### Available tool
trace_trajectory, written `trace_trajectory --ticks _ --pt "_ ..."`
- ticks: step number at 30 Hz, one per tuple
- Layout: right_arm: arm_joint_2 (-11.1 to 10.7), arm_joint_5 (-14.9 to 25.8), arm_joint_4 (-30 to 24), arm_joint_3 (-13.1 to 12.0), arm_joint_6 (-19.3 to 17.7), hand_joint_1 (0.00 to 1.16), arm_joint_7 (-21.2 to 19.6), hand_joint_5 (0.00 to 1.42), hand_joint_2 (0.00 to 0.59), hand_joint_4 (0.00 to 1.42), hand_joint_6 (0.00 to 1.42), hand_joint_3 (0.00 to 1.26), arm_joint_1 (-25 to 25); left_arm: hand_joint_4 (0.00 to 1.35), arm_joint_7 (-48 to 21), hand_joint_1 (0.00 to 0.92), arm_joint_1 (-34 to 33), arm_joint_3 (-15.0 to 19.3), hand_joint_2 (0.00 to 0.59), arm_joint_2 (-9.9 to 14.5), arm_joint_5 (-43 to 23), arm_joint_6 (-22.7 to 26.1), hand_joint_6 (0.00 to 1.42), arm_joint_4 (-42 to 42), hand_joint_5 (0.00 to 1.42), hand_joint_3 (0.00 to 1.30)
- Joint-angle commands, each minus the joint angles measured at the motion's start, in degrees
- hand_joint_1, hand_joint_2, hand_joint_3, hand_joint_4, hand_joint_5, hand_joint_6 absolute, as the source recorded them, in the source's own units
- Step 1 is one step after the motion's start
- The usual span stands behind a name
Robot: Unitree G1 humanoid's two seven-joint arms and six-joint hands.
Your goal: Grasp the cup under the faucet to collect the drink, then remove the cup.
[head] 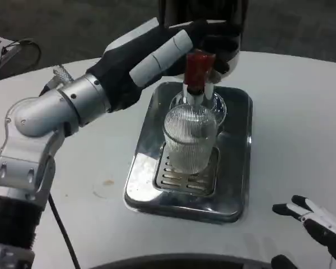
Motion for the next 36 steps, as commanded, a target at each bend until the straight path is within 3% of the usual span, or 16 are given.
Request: trace_trajectory --ticks 1,12,17,19,21,22,26,31,36 --pt "0.02 0.42 -0.91 0.13 -0.02 0.37 -0.3 0.0 0.446 0.0 0.08 0.15 0.09 0.21 -1.92 0.0 1.66 -0.4 0.083 0.81 -0.26 1.51 0.36 -1.35 0.33 0.24" --pt "1.38 3.22 -0.91 0.59 2.22 0.37 -0.44 0.0 0.446 0.0 0.06 0.13 0.03 0.18 -4.12 0.0 5.28 -1.3 0.083 2.86 0.48 1.56 0.29 -3.8 0.3 0.24" --pt "2.81 10.4 -0.13 -0.41 4.16 0.35 -1.54 0.0 0.445 0.0 0.08 0.05 -0.25 0.15 -3.42 0.0 7.0 -1.63 0.081 3.71 1.2 0.72 0.23 -5.48 0.27 0.22" --pt "3.49 13.13 0.33 -0.24 4.28 0.33 -2.61 0.0 0.424 0.0 0.08 0.03 -0.87 0.13 -3.33 0.0 7.34 -1.86 0.081 4.1 1.62 0.25 0.22 -5.97 0.25 0.21" --pt "3.71 15.85 0.85 0.48 6.98 0.33 -2.94 0.0 0.394 0.0 0.08 0.0 -2.31 0.12 -3.29 0.0 7.76 -2.39 0.081 4.85 2.58 -0.66 0.21 -6.63 0.24 0.19" --pt "3.35 15.51 0.83 1.15 7.17 0.37 -3.48 0.0 0.348 0.0 0.08 0.0 -2.88 0.11 -3.27 0.0 7.91 -2.69 0.081 5.19 3.15 -1.19 0.21 -6.84 0.23 0.18" --pt "2.79 15.03 1.04 3.17 7.76 0.51 -5.15 0.0 0.293 0.0 0.06 0.0 -4.82 0.1 -3.08 0.0 8.19 -3.7 0.081 5.76 4.33 -2.89 0.19 -6.9 0.21 0.17" --pt "2.31 14.62 1.24 4.58 8.83 0.59 -6.5 0.0 0.276 0.0 0.06 0.0 -5.91 0.09 -2.07 0.0 8.7 -4.64 0.081 5.22 6.15 -5.71 0.19 -5.79 0.21 0.17" --pt "2.98 15.33 2.13 6.54 11.44 0.6 -7.69 0.0 0.275 0.0 0.07 0.0 -7.59 0.09 -1.66 0.0 8.92 -5.43 0.077 5.24 6.99 -7.53 0.19 -5.24 0.21 0.16"
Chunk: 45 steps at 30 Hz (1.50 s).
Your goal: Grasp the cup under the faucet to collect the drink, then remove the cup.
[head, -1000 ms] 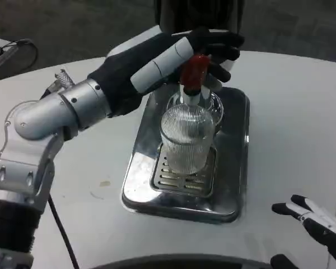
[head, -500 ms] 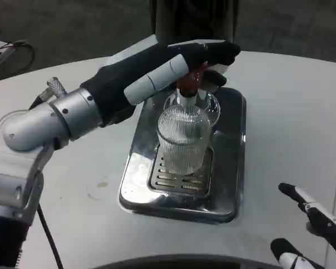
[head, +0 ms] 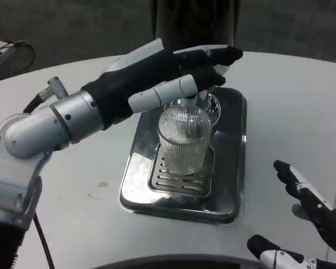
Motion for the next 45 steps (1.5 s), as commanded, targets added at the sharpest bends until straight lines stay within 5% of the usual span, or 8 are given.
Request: trace_trajectory --ticks 1,11,19,31,45 --pt "0.53 -0.05 1.63 2.5 1.66 0.6 -2.3 0.0 0.273 0.0 0.07 0.0 -1.38 0.09 -1.16 0.0 2.86 -2.17 0.068 0.69 2.39 -0.71 0.19 1.78 0.21 0.16" --pt "3.7 -7.53 12.6 12.67 0.32 0.73 -11.87 0.0 0.222 0.0 0.06 0.0 -12.11 0.06 -0.53 0.0 2.49 -3.05 0.0 1.08 3.55 -3.03 0.18 1.73 0.19 0.14" --pt "6.75 -10.49 20.15 16.74 2.33 0.75 -15.63 0.0 0.218 0.0 0.05 0.0 -20.5 0.05 -0.18 0.0 1.83 -3.45 0.0 1.18 4.44 -3.66 0.16 1.81 0.18 0.13" --pt "10.72 -12.5 33.15 18.71 1.41 0.81 -22.53 0.0 0.203 0.0 0.04 0.0 -30.37 0.04 0.19 0.0 -1.04 -4.09 0.0 0.32 5.05 -4.96 0.14 5.21 0.16 0.12" --pt "12.72 -9.2 43.23 16.58 -0.79 0.81 -26.78 0.0 0.199 0.0 0.03 0.0 -37.9 0.04 -0.27 0.0 -3.21 -4.42 0.0 1.01 5.38 -6.71 0.13 7.18 0.16 0.12"
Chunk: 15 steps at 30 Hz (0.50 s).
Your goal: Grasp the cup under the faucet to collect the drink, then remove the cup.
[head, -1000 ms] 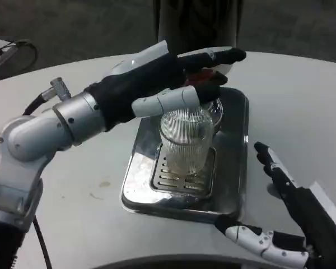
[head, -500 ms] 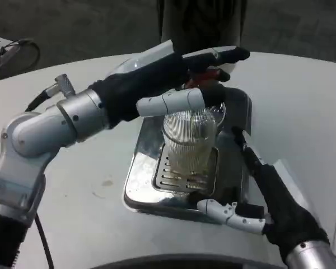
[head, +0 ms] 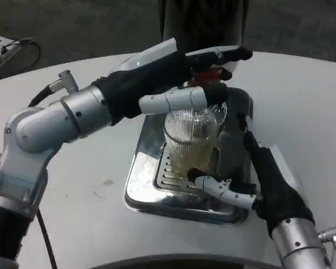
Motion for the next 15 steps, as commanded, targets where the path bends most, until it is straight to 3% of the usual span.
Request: trace_trajectory --ticks 1,15 --pt "0.47 1.76 2.57 -0.21 -1.79 0.81 -0.56 0.0 0.198 0.0 0.03 0.0 -1.48 0.04 -1.56 0.0 0.24 -1.34 0.0 0.62 1.9 0.57 0.13 1.71 0.16 0.12" --pt "0.86 3.62 9.26 -0.02 -4.84 0.8 -2.09 0.0 0.197 0.0 0.02 0.0 -6.51 0.05 -2.46 0.0 -1.74 -1.71 0.0 0.9 2.13 -0.86 0.11 3.27 0.16 0.12"
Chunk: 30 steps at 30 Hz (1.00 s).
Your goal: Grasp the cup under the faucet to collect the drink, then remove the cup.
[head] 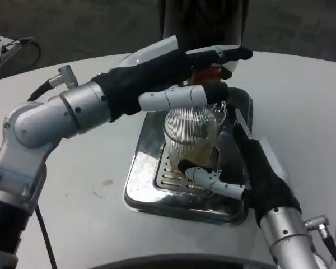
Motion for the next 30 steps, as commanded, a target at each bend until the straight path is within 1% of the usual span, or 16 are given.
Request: trace_trajectory --ticks 1,11,17,25,30 --pt "0.27 0.93 2.44 -0.07 -1.68 0.8 -0.42 0.0 0.197 0.0 0.02 0.0 -1.56 0.05 -1.68 0.0 -0.25 -1.63 0.0 0.49 2.26 -0.25 0.11 1.69 0.16 0.12" --pt "0.39 1.71 4.8 -0.9 -3.22 0.8 -1.75 0.0 0.197 0.0 0.02 0.0 -2.72 0.05 -1.99 0.0 -1.64 -2.22 0.0 -0.03 3.55 -2.14 0.11 3.36 0.16 0.13" --pt "0.46 2.8 6.13 -1.32 -4.14 0.8 -1.82 0.0 0.197 0.0 0.02 0.0 -3.73 0.05 -2.16 0.0 -2.6 -2.79 0.0 -0.22 4.06 -2.86 0.11 3.65 0.16 0.13" --pt "0.67 3.11 6.95 -1.33 -4.41 0.8 -1.96 0.0 0.197 0.0 0.03 0.0 -4.56 0.05 -2.48 0.0 -3.4 -3.85 0.0 0.12 4.66 -3.74 0.11 3.77 0.16 0.13" --pt "0.99 3.46 7.56 -1.38 -4.82 0.8 -2.29 0.0 0.2 0.0 0.03 0.0 -4.73 0.05 -2.77 0.0 -4.12 -4.74 0.0 -0.08 5.2 -4.82 0.11 4.86 0.16 0.13"
